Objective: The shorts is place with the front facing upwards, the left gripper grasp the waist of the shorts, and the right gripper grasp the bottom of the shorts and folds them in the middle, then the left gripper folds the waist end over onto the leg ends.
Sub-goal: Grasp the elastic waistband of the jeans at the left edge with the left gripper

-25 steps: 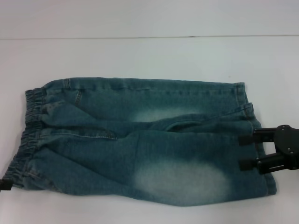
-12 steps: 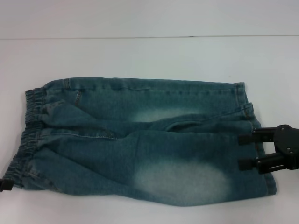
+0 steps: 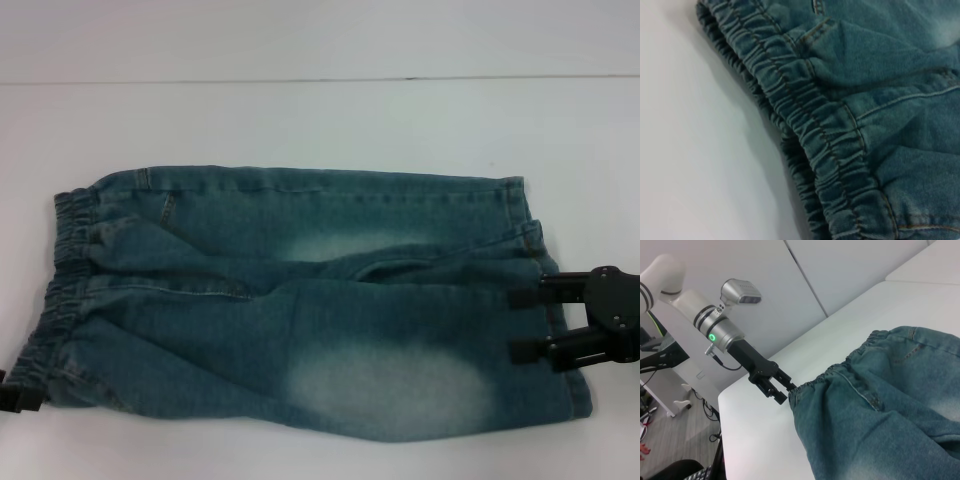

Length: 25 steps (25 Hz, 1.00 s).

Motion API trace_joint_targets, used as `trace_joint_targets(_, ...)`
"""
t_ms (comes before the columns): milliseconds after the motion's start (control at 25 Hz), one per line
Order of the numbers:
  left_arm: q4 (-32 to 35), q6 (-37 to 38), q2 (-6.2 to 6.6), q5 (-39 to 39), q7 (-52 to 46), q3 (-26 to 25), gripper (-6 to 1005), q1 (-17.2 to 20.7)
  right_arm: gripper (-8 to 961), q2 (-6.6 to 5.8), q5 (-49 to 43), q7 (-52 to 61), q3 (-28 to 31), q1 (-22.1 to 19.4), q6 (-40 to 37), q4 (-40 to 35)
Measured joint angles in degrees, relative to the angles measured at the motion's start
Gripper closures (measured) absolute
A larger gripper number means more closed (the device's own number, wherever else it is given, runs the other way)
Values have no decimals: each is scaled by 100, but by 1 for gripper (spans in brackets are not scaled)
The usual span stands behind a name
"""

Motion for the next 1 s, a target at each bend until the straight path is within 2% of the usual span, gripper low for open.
trace_joint_targets(280, -178, -112, 0, 99, -9, 1, 190, -29, 7, 25, 3, -9, 16, -8, 0, 7)
trace_joint_targets(640, -191, -47, -2, 32, 18, -5, 319, -52, 6, 33, 5, -53, 36, -11, 23, 8)
trace_joint_targets(1000, -202, 85, -16, 22, 55, 7, 719, -100, 7, 36, 3, -63, 39, -30, 90, 8)
